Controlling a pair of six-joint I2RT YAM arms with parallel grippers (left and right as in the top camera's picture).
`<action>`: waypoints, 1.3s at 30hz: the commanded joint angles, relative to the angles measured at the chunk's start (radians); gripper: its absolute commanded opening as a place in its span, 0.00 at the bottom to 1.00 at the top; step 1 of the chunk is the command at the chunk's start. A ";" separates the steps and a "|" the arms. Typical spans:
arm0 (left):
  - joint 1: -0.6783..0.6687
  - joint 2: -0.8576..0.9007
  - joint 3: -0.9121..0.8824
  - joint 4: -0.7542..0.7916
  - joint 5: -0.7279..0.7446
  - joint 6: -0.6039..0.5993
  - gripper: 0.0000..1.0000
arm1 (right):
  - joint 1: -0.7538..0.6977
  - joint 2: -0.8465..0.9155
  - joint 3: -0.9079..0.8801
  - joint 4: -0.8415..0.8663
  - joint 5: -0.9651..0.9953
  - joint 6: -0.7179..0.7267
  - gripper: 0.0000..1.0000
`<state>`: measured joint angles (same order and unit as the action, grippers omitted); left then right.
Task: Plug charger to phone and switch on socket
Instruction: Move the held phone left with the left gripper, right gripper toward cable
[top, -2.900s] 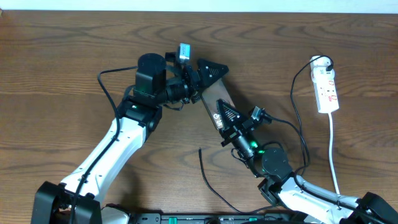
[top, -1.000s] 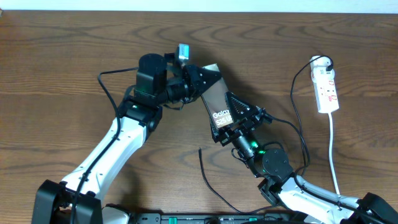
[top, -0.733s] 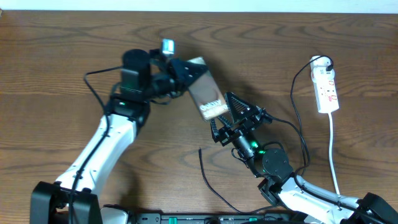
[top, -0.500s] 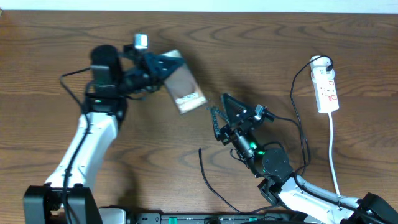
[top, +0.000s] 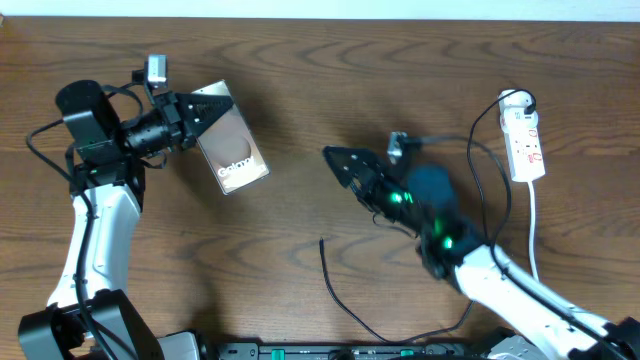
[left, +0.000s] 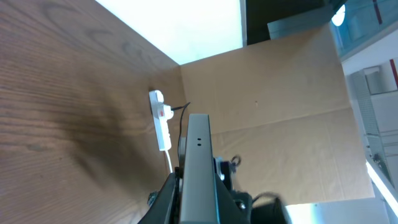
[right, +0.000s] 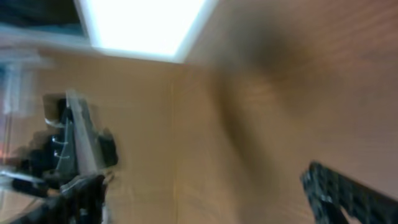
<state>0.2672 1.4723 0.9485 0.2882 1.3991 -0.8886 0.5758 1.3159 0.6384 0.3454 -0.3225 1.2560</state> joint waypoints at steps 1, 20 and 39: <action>0.011 -0.002 0.003 0.005 0.063 0.024 0.07 | -0.005 -0.008 0.188 -0.269 -0.129 -0.183 0.99; 0.278 -0.002 0.003 0.000 0.094 -0.006 0.07 | 0.090 0.005 0.345 -1.140 0.112 -0.337 0.99; 0.282 -0.002 0.003 -0.003 0.069 -0.006 0.07 | 0.150 0.454 0.633 -1.359 0.061 -0.529 0.93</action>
<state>0.5480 1.4723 0.9485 0.2810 1.4567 -0.8864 0.6987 1.7393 1.2350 -1.0016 -0.2554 0.7647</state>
